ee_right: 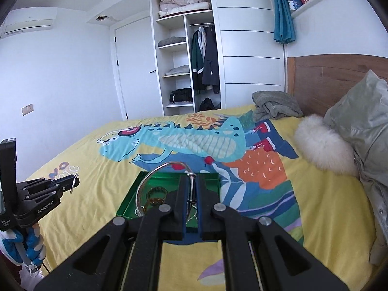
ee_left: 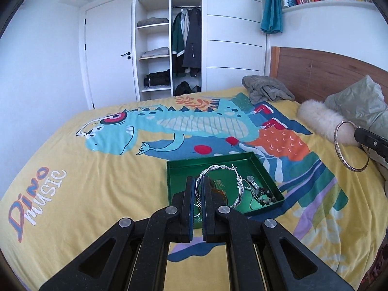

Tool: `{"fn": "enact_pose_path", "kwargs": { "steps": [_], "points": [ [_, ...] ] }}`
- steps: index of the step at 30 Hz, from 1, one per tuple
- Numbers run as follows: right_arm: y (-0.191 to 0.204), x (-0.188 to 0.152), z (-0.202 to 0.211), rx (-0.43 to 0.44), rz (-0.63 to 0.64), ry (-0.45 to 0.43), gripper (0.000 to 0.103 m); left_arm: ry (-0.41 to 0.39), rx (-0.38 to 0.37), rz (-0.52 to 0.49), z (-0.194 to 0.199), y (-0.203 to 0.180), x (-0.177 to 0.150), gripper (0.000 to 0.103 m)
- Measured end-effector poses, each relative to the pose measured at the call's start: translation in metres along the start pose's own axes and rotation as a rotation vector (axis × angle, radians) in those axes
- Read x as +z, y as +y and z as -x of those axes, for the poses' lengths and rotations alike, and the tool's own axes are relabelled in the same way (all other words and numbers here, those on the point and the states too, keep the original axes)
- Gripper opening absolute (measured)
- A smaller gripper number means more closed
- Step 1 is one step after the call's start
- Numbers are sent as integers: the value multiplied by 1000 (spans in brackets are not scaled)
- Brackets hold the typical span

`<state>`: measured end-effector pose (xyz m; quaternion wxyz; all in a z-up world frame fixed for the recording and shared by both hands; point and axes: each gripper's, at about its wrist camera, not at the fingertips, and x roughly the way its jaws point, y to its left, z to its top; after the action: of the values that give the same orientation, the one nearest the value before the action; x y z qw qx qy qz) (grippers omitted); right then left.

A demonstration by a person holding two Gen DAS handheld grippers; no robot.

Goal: Organize jewelry
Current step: 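Carry the hoop into the green tray with the left tool while the right tool carries the bangle there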

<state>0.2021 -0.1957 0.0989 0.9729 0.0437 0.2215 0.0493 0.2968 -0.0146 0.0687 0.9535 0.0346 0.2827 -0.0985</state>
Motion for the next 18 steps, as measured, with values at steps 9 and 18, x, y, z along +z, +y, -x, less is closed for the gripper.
{"fn": "enact_pose_path", "kwargs": {
  "steps": [9,18],
  "points": [
    [0,28,-92,7,-40,28,6,117,60,51,-108,14,21,5],
    [-14,-31,-229,14,-75,223,6,265,90,78,-236,9,-7,5]
  ]
}}
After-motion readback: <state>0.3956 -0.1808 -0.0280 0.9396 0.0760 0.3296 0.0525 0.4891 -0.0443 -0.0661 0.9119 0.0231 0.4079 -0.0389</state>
